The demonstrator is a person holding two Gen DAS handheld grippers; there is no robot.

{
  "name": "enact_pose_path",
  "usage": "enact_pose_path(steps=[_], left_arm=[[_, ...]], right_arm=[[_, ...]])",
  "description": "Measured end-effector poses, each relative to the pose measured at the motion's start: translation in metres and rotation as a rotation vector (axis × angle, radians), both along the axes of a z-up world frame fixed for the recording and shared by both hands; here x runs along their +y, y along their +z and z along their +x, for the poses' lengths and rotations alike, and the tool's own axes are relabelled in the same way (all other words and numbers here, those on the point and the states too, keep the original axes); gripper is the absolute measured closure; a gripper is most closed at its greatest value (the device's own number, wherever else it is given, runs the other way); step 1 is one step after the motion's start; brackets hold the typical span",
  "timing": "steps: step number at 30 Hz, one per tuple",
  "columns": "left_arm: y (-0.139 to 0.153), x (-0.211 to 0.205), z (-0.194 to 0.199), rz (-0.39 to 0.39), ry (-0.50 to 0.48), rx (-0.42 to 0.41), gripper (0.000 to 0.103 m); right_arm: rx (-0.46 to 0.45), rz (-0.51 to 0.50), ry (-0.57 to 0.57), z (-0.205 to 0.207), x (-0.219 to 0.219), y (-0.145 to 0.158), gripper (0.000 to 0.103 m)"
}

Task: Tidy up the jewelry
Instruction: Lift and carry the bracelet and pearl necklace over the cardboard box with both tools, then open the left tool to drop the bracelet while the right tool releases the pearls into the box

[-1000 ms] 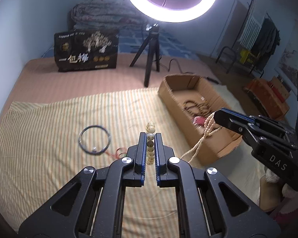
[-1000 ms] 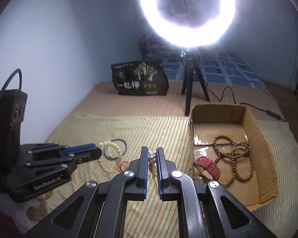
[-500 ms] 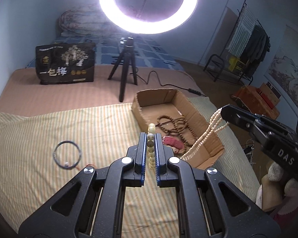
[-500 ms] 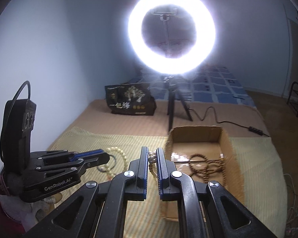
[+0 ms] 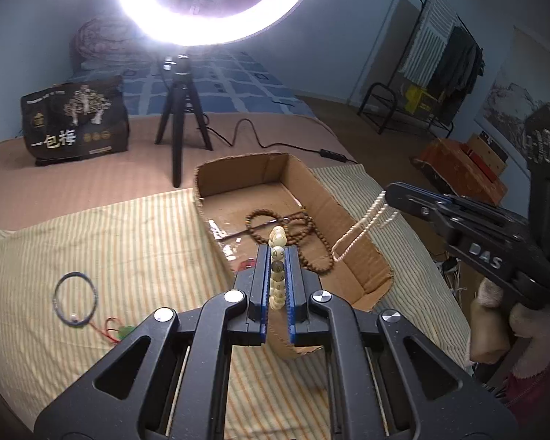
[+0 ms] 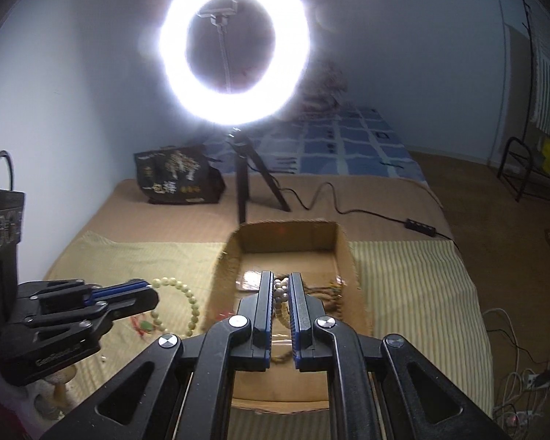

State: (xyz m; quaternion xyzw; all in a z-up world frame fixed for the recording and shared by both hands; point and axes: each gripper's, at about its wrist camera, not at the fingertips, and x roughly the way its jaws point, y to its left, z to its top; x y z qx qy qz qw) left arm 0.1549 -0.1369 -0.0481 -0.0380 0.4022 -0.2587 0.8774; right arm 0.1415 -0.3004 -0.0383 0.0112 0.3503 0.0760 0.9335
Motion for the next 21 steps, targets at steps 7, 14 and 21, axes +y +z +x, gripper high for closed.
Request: enact_pose_path(steps=[7, 14, 21], left_arm=[[-0.015, -0.021, 0.0, 0.025, -0.032, 0.029, 0.098], [-0.029, -0.032, -0.003, 0.059, -0.054, 0.054, 0.098], [-0.04, -0.04, -0.005, 0.095, -0.074, 0.072, 0.098]], right_arm=[[0.055, 0.005, -0.04, 0.014, -0.019, -0.017, 0.098], [0.1, -0.007, -0.057, 0.026, -0.029, -0.033, 0.098], [0.16, 0.004, -0.066, 0.033, -0.035, -0.05, 0.098]])
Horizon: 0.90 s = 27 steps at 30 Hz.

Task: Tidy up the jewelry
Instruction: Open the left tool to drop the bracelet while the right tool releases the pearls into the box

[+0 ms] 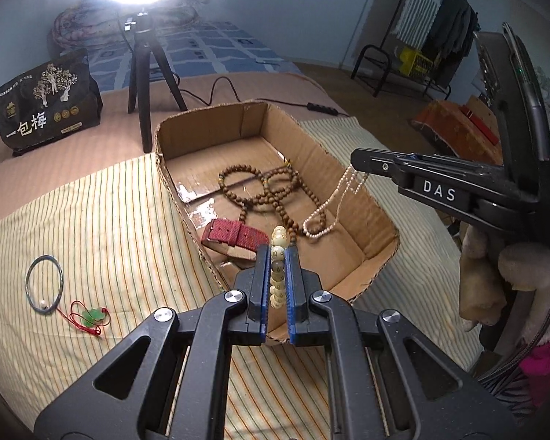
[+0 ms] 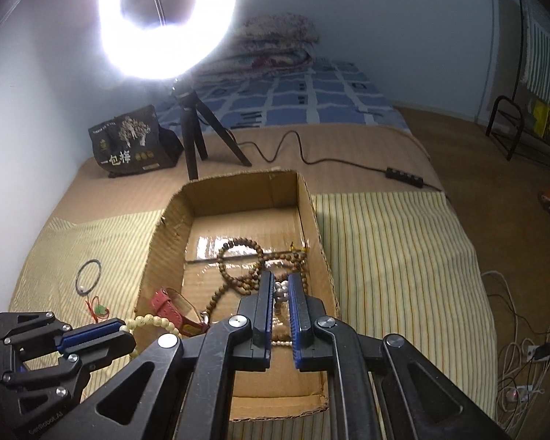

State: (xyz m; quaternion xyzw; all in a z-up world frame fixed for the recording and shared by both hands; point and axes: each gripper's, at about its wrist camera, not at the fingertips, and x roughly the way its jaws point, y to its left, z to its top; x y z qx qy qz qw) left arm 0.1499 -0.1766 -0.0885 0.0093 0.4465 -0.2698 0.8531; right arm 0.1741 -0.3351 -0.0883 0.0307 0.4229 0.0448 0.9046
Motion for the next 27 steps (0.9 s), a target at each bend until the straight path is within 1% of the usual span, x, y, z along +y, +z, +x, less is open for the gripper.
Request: enact_pose_path(steps=[10, 15, 16, 18, 19, 20, 21, 22, 23, 24, 25, 26, 27], left_arm=[[-0.013, -0.005, 0.0, 0.042, -0.016, 0.028, 0.098], [-0.014, -0.005, 0.0, 0.046, -0.021, 0.035, 0.098], [-0.014, -0.005, 0.001, 0.044, -0.021, 0.037, 0.098], [-0.014, -0.004, 0.001, 0.042, -0.02, 0.039, 0.098], [-0.013, -0.004, 0.001, 0.041, -0.018, 0.038, 0.098], [-0.013, -0.003, 0.002, 0.041, -0.016, 0.036, 0.097], [-0.012, -0.002, 0.002, 0.04, -0.013, 0.036, 0.094], [-0.012, -0.001, 0.002, 0.038, -0.011, 0.037, 0.08], [-0.011, 0.0, 0.002, 0.034, -0.008, 0.036, 0.074], [-0.01, 0.001, 0.001, 0.03, -0.006, 0.033, 0.071], [-0.009, 0.002, 0.001, 0.03, -0.006, 0.03, 0.071], [-0.009, 0.003, 0.001, 0.031, -0.007, 0.028, 0.071], [-0.008, 0.003, 0.0, 0.032, -0.005, 0.025, 0.071]], right_arm=[[0.051, -0.014, 0.013, 0.003, 0.004, -0.017, 0.097], [0.064, -0.012, 0.014, 0.004, 0.004, -0.021, 0.097], [0.064, -0.015, 0.012, 0.004, 0.005, -0.021, 0.095], [0.061, -0.019, 0.011, 0.004, 0.005, -0.02, 0.085], [0.056, -0.025, 0.009, 0.004, 0.005, -0.02, 0.077], [0.053, -0.028, 0.008, 0.004, 0.005, -0.02, 0.075], [0.051, -0.033, 0.007, 0.003, 0.005, -0.019, 0.074], [0.051, -0.034, 0.005, 0.003, 0.005, -0.019, 0.072], [0.049, -0.034, 0.003, 0.003, 0.004, -0.019, 0.067], [0.047, -0.035, 0.0, 0.003, 0.004, -0.018, 0.062], [0.041, -0.037, -0.005, 0.002, 0.004, -0.017, 0.053], [0.035, -0.039, -0.008, 0.001, 0.003, -0.016, 0.047], [0.03, -0.041, -0.008, 0.001, 0.004, -0.015, 0.045]])
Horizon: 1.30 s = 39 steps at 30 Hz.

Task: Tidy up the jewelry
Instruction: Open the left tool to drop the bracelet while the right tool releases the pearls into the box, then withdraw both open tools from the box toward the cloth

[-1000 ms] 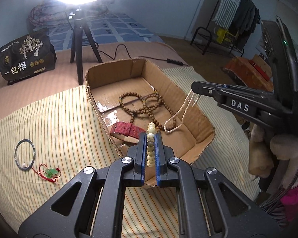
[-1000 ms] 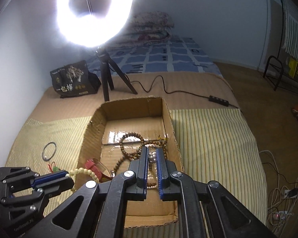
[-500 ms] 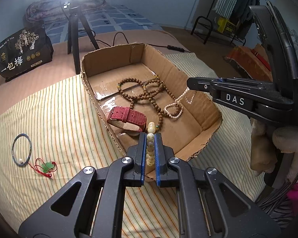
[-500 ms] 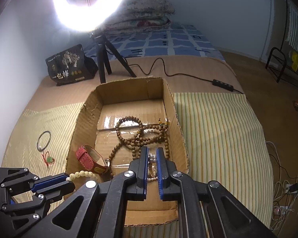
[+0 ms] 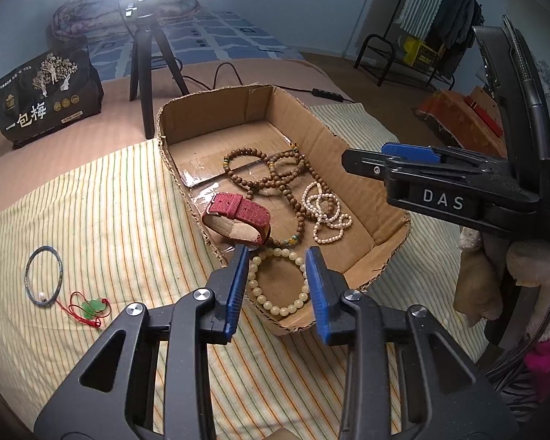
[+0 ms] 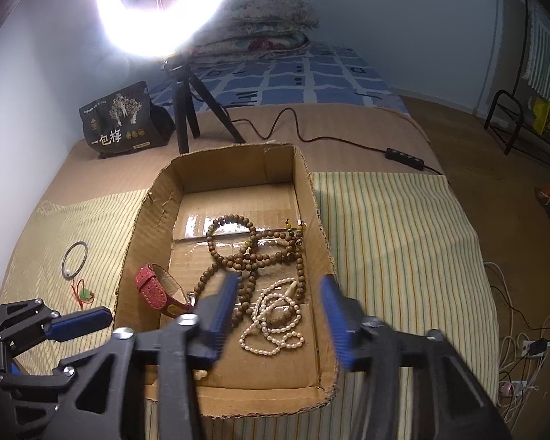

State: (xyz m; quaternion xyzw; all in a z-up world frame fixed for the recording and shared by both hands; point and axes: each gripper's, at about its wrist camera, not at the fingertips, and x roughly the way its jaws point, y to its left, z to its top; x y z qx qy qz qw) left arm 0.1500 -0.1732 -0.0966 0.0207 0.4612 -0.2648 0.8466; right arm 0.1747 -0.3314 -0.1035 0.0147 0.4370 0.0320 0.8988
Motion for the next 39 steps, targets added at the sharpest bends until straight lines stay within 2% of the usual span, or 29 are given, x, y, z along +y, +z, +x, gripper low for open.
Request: enact_pose_path(steps=[3, 5, 7, 11, 15, 18, 22, 28, 39], left_arm=[[0.001, 0.004, 0.0, -0.002, 0.011, -0.003, 0.071], [0.002, 0.006, 0.001, -0.003, 0.018, -0.002, 0.071], [0.003, 0.01, 0.001, -0.004, 0.025, -0.002, 0.071], [0.004, 0.018, 0.001, 0.001, 0.039, -0.012, 0.071], [0.005, 0.029, 0.001, 0.001, 0.06, -0.021, 0.058], [0.007, 0.039, 0.001, 0.004, 0.079, -0.025, 0.056], [0.01, 0.057, 0.004, 0.0, 0.118, -0.028, 0.044], [0.013, 0.09, 0.01, -0.002, 0.191, -0.022, 0.032], [0.006, 0.166, 0.023, 0.022, 0.344, 0.011, 0.029]], right_arm=[[-0.009, 0.0, -0.002, -0.001, 0.0, 0.002, 0.039], [-0.017, 0.005, -0.007, -0.002, 0.0, 0.003, 0.03], [-0.02, 0.012, -0.01, -0.003, 0.001, 0.004, 0.026], [-0.032, 0.017, -0.025, -0.004, 0.004, 0.006, 0.012], [-0.042, 0.027, -0.016, -0.004, 0.008, 0.009, 0.012], [-0.051, 0.035, -0.012, -0.005, 0.013, 0.011, 0.009], [-0.064, 0.049, 0.001, -0.007, 0.02, 0.015, 0.006], [-0.08, 0.063, 0.02, -0.008, 0.033, 0.019, 0.005], [-0.111, 0.08, 0.078, -0.01, 0.065, 0.024, 0.005]])
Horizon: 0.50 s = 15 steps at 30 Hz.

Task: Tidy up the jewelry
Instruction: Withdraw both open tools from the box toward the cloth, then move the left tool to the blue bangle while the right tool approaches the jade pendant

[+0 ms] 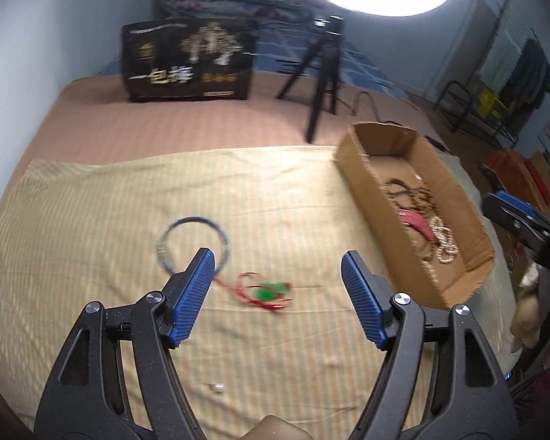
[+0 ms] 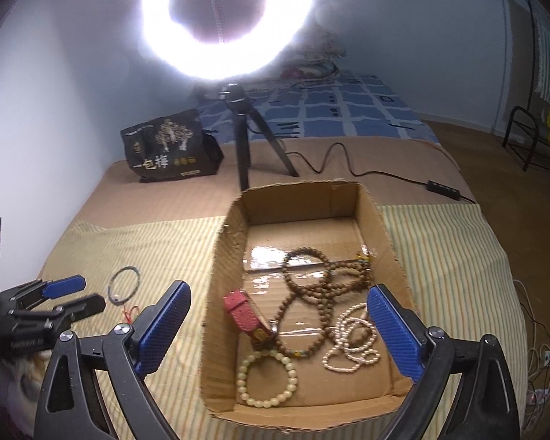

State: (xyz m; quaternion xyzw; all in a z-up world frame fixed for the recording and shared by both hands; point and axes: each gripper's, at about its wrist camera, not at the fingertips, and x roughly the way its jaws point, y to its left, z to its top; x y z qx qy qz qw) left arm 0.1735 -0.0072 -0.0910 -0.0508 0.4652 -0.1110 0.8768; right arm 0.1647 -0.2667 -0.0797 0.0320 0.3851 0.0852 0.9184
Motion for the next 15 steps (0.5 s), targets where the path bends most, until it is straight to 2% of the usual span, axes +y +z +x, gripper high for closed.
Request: enact_pose_path(steps=[7, 15], left_arm=[[-0.011, 0.036, 0.006, -0.001, 0.067, 0.03, 0.029], [-0.017, 0.056, 0.01, -0.006, 0.097, 0.039, 0.028]], right_arm=[[-0.012, -0.016, 0.101, -0.007, 0.04, -0.002, 0.005], [0.012, -0.038, 0.239, -0.017, 0.089, -0.017, 0.005]])
